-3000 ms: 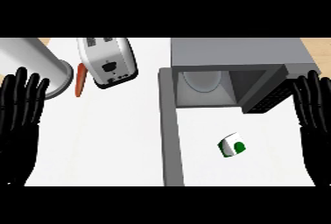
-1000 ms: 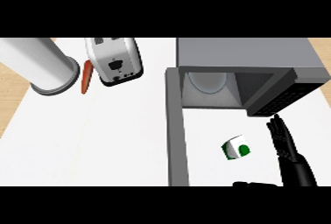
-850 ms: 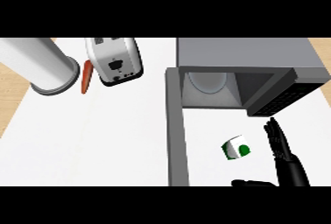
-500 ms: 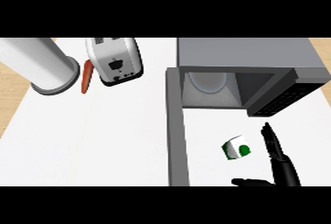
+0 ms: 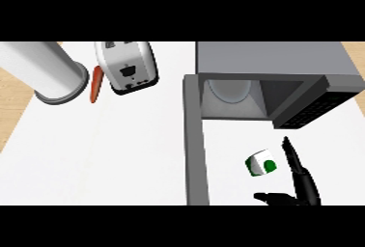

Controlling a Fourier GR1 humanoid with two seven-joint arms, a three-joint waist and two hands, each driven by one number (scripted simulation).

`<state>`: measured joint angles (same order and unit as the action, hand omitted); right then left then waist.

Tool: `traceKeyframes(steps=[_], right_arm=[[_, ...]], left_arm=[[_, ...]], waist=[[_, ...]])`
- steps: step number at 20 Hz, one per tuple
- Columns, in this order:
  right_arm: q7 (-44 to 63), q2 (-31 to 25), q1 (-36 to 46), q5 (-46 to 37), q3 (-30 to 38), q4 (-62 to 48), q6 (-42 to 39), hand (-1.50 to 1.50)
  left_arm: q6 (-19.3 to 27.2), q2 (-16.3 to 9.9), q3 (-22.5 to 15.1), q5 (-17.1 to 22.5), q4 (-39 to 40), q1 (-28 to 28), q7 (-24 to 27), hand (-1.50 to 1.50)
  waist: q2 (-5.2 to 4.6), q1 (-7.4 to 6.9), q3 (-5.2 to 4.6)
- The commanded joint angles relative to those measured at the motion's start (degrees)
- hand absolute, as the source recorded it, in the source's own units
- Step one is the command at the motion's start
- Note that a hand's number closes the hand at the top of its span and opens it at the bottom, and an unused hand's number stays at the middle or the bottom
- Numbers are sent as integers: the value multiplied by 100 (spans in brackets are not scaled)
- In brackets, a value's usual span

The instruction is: Pick up the milk, place it into the microwave and close the microwave

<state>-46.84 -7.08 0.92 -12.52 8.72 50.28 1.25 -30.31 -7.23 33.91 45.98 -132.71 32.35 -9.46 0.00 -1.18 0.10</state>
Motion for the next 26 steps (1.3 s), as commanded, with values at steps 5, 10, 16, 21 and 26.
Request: traceKeyframes(steps=[5, 10, 16, 21, 26], right_arm=[[-890, -155, 1131, 27, 331, -1919, -36, -150], [-1482, -191, 1539, 240, 577, -2777, -367, -150], [-1538, -168, 1809, 136, 431, -3107, -696, 150], [-2044, 88, 1888, 37, 433, -3325, -211, 150], [-1967, 25, 2116, 177, 509, -3299, -589, 150]], left_arm=[[-375, 248, 120, 553, -613, 388, -25, -150], [-199, -35, 282, 809, -451, 229, -145, -150], [-407, 43, 252, 791, -376, 250, -61, -150], [-414, 120, 228, 885, -492, 368, -78, -150], [-335, 28, 415, 1176, -632, 523, -186, -150]], waist=[[-6, -33, 2], [-19, -41, 7], [-26, -84, 10], [-38, -113, 16], [-19, -51, 8]])
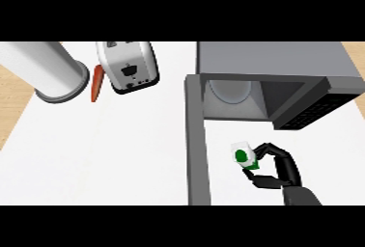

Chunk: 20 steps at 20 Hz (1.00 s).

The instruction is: Pick up the milk, place it into the microwave and close the microwave

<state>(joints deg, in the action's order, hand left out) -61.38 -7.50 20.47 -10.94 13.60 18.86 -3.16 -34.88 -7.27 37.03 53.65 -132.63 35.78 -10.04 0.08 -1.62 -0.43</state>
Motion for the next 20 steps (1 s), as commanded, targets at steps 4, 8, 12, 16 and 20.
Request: traceKeyframes(steps=[4, 8, 12, 16, 20], right_arm=[[-178, -143, 554, 328, 352, -151, -146, 150], [-394, 95, 644, 260, 280, -362, -187, 150], [-187, 307, 759, 110, 138, -189, 400, 150], [25, 211, 1127, 106, 176, -91, 585, 150], [348, 135, 1588, 242, 330, -117, 630, 150]], left_arm=[[-62, -63, 166, 442, -280, 45, -88, -150], [-129, 160, 3, 118, -113, -148, -125, -150], [42, 309, 66, 469, -735, 244, -347, -150], [-343, -105, 322, 686, -39, 146, -360, -150], [16, 54, 211, 535, -324, -50, -507, -150]], waist=[[-24, 20, 55], [-39, 33, 55], [-19, 20, 52], [-25, 11, 51], [-42, 25, 53]])
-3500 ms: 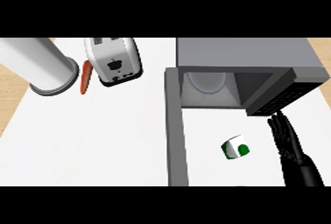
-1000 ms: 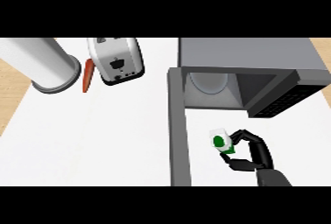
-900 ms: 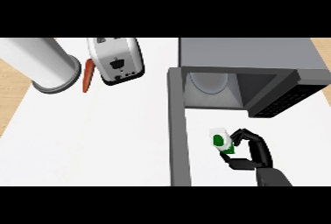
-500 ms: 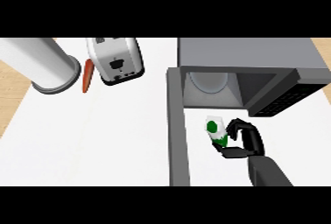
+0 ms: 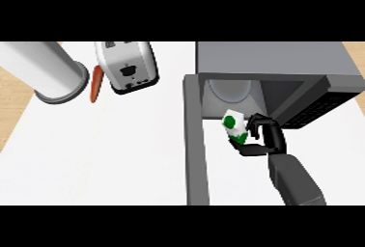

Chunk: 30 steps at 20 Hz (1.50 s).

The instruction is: Pick up the milk, place it into the microwave and close the microwave

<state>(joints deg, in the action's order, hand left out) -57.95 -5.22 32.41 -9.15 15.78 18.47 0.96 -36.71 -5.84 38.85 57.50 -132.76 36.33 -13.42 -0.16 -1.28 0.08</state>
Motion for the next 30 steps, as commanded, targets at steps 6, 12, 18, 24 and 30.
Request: traceKeyframes(steps=[6, 12, 18, 24, 30], right_arm=[[509, -364, 1094, -79, 98, -539, 351, 150], [1130, -577, 1896, -76, 198, -853, 491, 150], [1305, -920, 2207, -231, 133, -1004, 620, 150], [1746, -1216, 2540, -485, 6, -1131, 1470, 150], [1894, -1398, 2688, -479, 70, -1197, 1809, 150]], left_arm=[[-224, 112, 94, -69, 0, -194, -98, -150], [-10, -77, -5, -229, 145, -639, -214, -150], [197, -462, -12, -67, 159, -1008, -322, -150], [37, -267, -159, -195, 360, -1089, -251, -150], [-30, -493, -105, -97, 365, -1200, -274, -150]], waist=[[-35, -87, 1], [-97, -189, 6], [-196, -361, 18], [-265, -502, 13], [-332, -670, 25]])
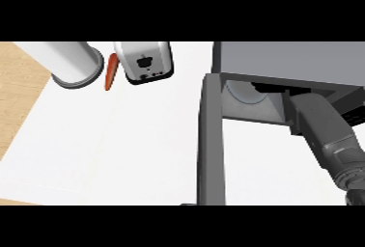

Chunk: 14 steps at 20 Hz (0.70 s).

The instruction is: Pick up the milk, place it into the microwave and close the microwave

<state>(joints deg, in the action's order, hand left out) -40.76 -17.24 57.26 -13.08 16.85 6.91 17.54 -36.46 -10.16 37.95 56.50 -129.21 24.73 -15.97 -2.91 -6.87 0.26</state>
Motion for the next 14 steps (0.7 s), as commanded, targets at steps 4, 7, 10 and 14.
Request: traceKeyframes(steps=[4, 7, 10, 14], right_arm=[[175, -301, 183, -82, -28, -58, 405, 150], [210, -326, 207, 19, 58, -81, 426, 150], [202, -407, 231, 28, 56, -102, 422, 150], [159, -431, 204, 70, 76, -150, 502, 150]], left_arm=[[-34, -111, -54, 31, 97, -200, 6, -150], [2, -188, -34, -45, 202, -279, -30, -150], [13, -200, -68, -36, 218, -356, -21, -150], [52, -333, -33, 21, 251, -478, -27, -150]], waist=[[-132, -188, 8], [-165, -206, 13], [-186, -235, 13], [-202, -280, 20]])
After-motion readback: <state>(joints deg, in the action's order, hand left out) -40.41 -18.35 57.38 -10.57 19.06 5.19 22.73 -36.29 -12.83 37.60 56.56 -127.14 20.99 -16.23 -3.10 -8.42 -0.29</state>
